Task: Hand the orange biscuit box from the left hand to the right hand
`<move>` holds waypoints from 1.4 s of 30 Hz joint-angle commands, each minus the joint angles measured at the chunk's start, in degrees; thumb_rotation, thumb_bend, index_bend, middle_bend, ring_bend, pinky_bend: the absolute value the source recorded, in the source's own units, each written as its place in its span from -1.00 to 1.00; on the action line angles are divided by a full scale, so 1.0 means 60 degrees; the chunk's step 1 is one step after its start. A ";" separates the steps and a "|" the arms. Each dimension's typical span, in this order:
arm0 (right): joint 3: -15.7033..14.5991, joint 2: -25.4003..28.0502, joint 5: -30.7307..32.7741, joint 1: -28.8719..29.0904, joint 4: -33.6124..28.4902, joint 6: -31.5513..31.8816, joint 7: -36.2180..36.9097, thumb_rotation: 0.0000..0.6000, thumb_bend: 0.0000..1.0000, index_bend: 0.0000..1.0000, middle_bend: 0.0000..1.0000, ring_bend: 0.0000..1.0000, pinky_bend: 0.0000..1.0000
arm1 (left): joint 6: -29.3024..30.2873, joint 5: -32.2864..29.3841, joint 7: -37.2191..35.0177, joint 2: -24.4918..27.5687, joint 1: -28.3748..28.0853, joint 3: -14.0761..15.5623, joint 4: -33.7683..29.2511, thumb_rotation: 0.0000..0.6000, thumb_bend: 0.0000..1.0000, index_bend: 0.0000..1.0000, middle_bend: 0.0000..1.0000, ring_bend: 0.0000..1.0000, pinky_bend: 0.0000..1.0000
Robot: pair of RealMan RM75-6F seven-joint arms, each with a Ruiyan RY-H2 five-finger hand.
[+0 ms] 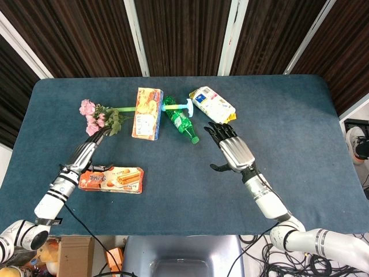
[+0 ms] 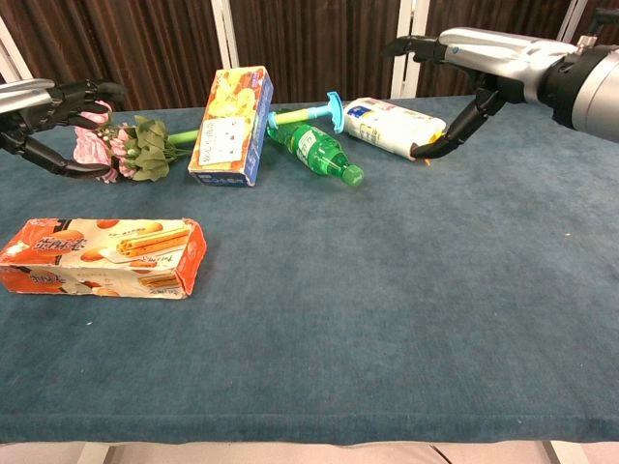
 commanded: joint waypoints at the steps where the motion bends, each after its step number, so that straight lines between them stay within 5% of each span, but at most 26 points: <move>1: -0.0079 0.0097 0.0018 0.0001 0.0062 0.0043 0.0103 1.00 -0.81 -1.00 -1.00 -1.00 -1.00 | 0.0041 0.0117 -0.0058 0.0028 -0.0007 0.0088 -0.0070 1.00 -0.47 -1.00 -1.00 -1.00 -0.80; 8: -0.0318 0.0686 -0.0111 -0.0265 -0.0075 0.0220 0.0569 1.00 -0.81 -1.00 -1.00 -1.00 -1.00 | -0.0159 0.0673 -0.0222 0.0656 0.0134 0.0787 -0.1019 1.00 -0.60 -1.00 -1.00 -1.00 -0.83; 21: -0.0651 0.1300 0.0160 -0.0290 -0.0153 -0.0290 0.0950 1.00 -0.81 -1.00 -1.00 -1.00 -1.00 | -0.0131 0.0193 0.2605 0.0394 0.0713 0.1623 -0.0909 1.00 -0.69 -1.00 -1.00 -1.00 -1.00; 40: -0.1003 0.1577 0.0519 -0.0190 -0.0392 -0.0308 0.0556 1.00 -0.81 -1.00 -1.00 -1.00 -1.00 | -0.0395 -0.0064 0.2336 -0.0533 0.0747 0.1559 0.0739 1.00 -0.70 -1.00 -1.00 -1.00 -0.96; 42: -0.1004 0.1594 0.0550 -0.0182 -0.0380 -0.0321 0.0608 1.00 -0.81 -1.00 -1.00 -1.00 -1.00 | -0.0549 -0.0144 0.2467 -0.0483 0.0708 0.1573 0.0715 1.00 -0.69 -0.81 -0.90 -0.97 -0.85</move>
